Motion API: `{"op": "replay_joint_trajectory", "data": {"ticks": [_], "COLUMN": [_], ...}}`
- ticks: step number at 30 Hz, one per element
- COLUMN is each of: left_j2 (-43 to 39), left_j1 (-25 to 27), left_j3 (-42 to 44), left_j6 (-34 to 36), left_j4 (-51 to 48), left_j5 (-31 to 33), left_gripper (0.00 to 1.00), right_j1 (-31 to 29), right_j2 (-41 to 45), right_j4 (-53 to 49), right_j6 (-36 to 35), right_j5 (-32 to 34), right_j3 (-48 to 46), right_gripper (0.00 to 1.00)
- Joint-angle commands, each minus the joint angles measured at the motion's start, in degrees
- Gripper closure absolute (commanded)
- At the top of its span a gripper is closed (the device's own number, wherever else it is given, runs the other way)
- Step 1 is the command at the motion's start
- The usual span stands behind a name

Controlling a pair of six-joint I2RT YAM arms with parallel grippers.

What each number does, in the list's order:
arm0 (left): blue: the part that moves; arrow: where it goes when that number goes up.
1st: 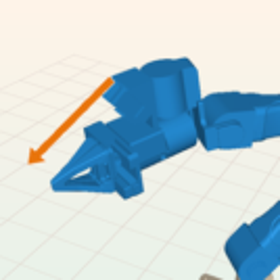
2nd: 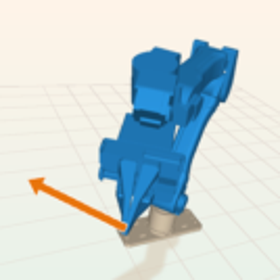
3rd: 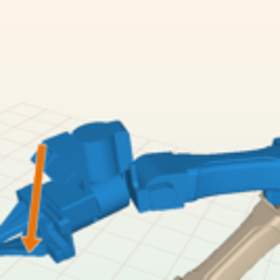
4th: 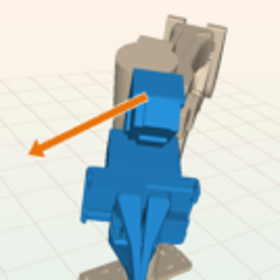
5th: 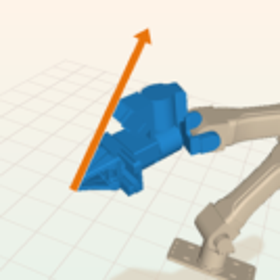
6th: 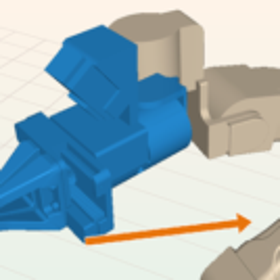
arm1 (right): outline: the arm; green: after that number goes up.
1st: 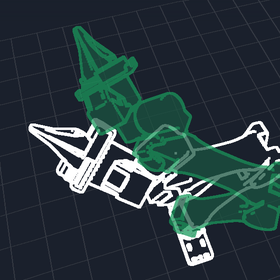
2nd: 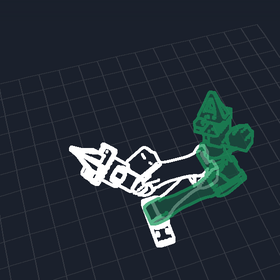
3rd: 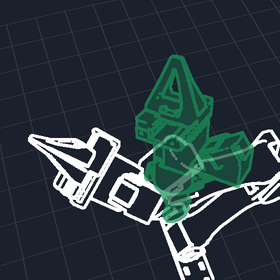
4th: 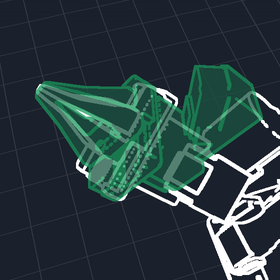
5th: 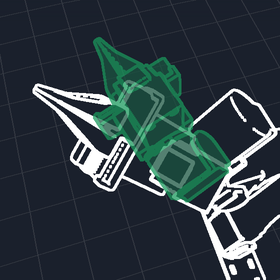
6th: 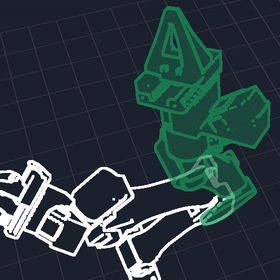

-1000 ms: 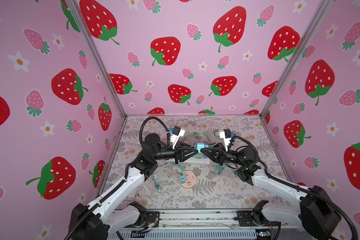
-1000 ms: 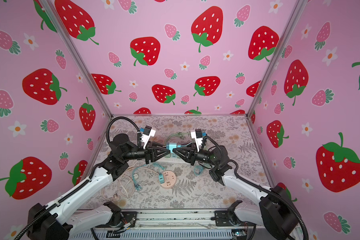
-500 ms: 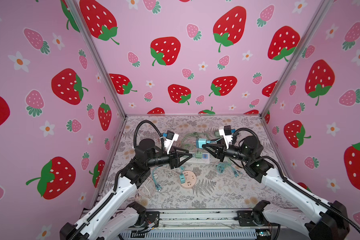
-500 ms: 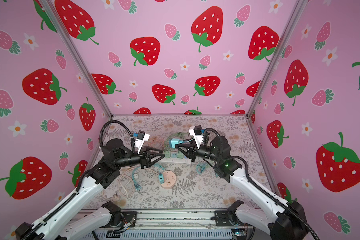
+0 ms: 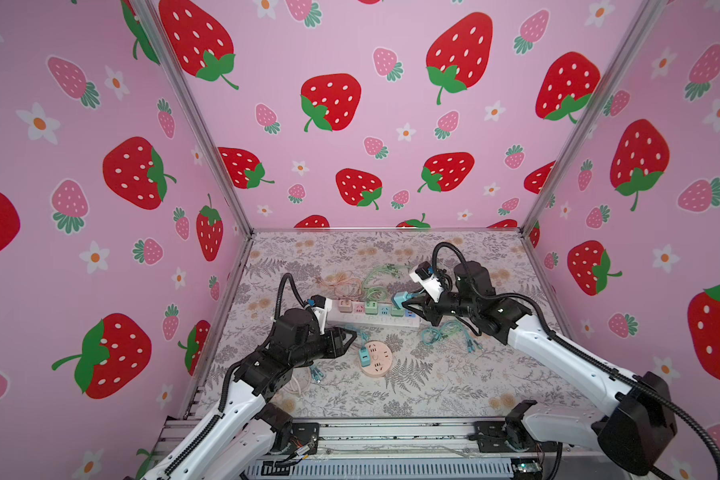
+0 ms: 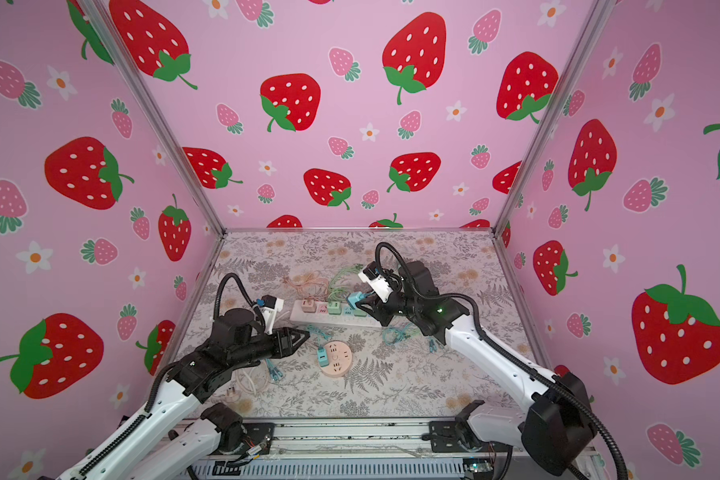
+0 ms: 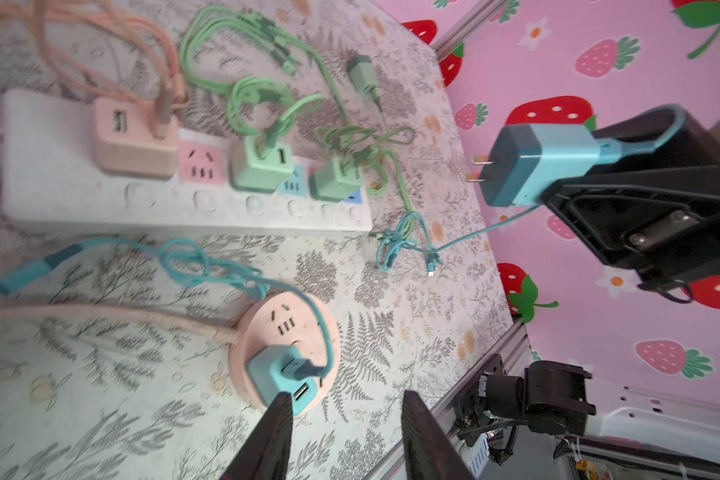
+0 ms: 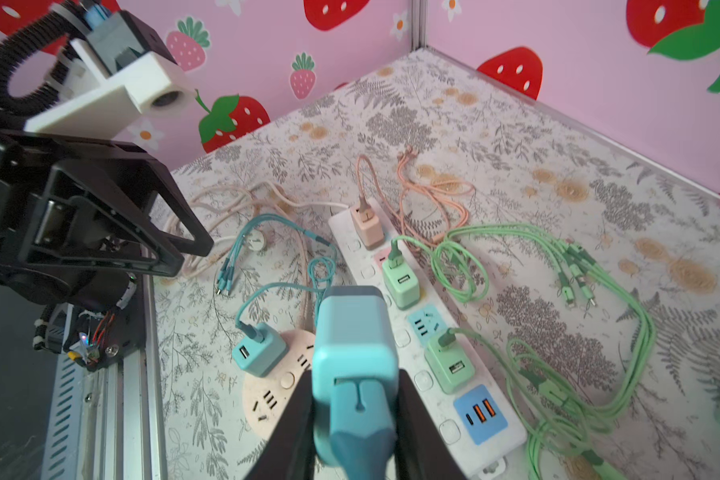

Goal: Insert the plug
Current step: 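Carry the teal charger over the round pink socket while the left gripper withdraws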

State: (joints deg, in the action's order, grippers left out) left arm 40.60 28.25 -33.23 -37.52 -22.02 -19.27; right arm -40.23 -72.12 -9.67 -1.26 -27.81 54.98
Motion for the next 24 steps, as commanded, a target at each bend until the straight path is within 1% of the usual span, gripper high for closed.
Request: {"op": "replay_joint_trajectory", "data": {"ticks": [1, 6, 9, 15, 17, 20, 24], "left_j2": [-1.29, 1.01, 2.19, 3.11, 4.43, 7.72, 13.09], "left_j1": [0.76, 2.91, 6.3, 14.65, 16.65, 18.99, 20.6], "left_j3": [1.74, 5.91, 8.41, 12.5, 13.25, 14.01, 14.33], "left_j6": [-4.96, -8.34, -10.01, -11.55, -11.94, -12.72, -14.45], "left_j4": [-4.48, -4.37, -1.54, 5.05, 6.72, 11.17, 16.18], "left_j5": [5.37, 6.52, 8.02, 11.04, 13.59, 15.05, 17.26], "left_gripper": [0.55, 0.6, 0.62, 0.58, 0.58, 0.58, 0.57], "right_j1": [-0.65, -2.56, -3.97, -4.99, -5.2, -5.62, -7.06], "right_j2": [-1.5, -5.75, -8.15, -10.21, -10.56, -11.73, -14.29], "right_j4": [-3.48, -4.74, -5.79, -6.15, -6.26, -6.8, -8.68], "right_j6": [-4.23, -5.13, -5.73, -6.34, -6.38, -6.72, -8.15], "right_j5": [0.64, 0.57, 1.77, 1.31, 1.33, 2.41, 4.82], "right_j3": [1.61, 2.13, 2.54, 2.42, 2.32, 2.41, 3.55], "right_gripper": [0.9, 0.92, 0.94, 0.95, 0.95, 0.95, 0.95]}}
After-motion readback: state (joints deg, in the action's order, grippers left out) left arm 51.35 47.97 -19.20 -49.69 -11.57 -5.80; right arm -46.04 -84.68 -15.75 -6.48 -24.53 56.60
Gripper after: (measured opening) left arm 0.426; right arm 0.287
